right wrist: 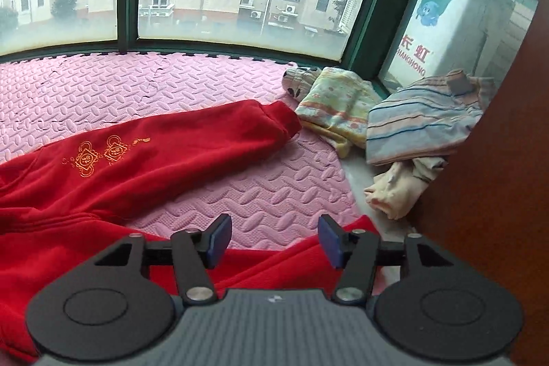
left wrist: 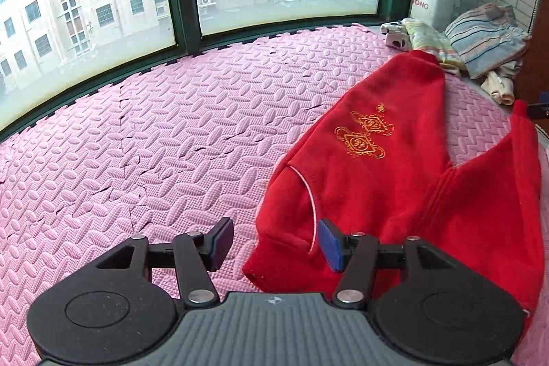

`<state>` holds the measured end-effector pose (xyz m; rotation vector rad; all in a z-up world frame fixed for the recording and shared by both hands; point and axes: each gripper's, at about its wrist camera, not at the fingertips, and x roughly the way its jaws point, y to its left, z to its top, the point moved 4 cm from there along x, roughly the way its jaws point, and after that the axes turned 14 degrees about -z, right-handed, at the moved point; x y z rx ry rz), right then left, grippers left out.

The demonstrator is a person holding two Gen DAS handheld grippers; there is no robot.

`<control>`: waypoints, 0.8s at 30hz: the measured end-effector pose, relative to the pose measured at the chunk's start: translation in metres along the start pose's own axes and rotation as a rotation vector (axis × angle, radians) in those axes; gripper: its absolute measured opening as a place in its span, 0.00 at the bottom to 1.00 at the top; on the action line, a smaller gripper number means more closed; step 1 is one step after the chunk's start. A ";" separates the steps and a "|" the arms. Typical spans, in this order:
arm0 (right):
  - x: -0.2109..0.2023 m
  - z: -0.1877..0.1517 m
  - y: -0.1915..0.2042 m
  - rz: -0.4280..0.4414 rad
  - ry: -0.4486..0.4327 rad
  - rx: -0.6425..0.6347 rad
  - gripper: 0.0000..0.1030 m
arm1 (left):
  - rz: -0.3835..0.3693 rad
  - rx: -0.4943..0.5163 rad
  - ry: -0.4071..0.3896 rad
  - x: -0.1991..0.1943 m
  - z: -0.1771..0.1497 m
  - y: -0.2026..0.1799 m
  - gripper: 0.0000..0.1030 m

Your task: Fold clothes

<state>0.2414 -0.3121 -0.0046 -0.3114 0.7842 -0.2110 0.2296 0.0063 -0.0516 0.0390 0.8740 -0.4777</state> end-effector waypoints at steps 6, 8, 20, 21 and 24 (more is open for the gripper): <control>0.042 0.014 0.034 0.074 0.060 0.049 0.79 | -0.036 -0.017 0.044 0.021 -0.001 0.013 0.37; 0.055 0.019 0.039 0.081 0.073 0.070 0.80 | -0.064 -0.026 0.063 0.027 -0.001 0.014 0.30; 0.129 0.047 0.063 0.108 0.141 0.176 0.95 | -0.043 0.005 0.033 0.021 0.003 0.015 0.51; 0.132 0.048 0.063 0.106 0.143 0.177 0.96 | -0.030 0.010 0.033 0.022 0.004 0.016 0.54; 0.141 0.051 0.066 0.102 0.150 0.180 0.96 | -0.047 -0.006 0.045 0.028 0.003 0.022 0.52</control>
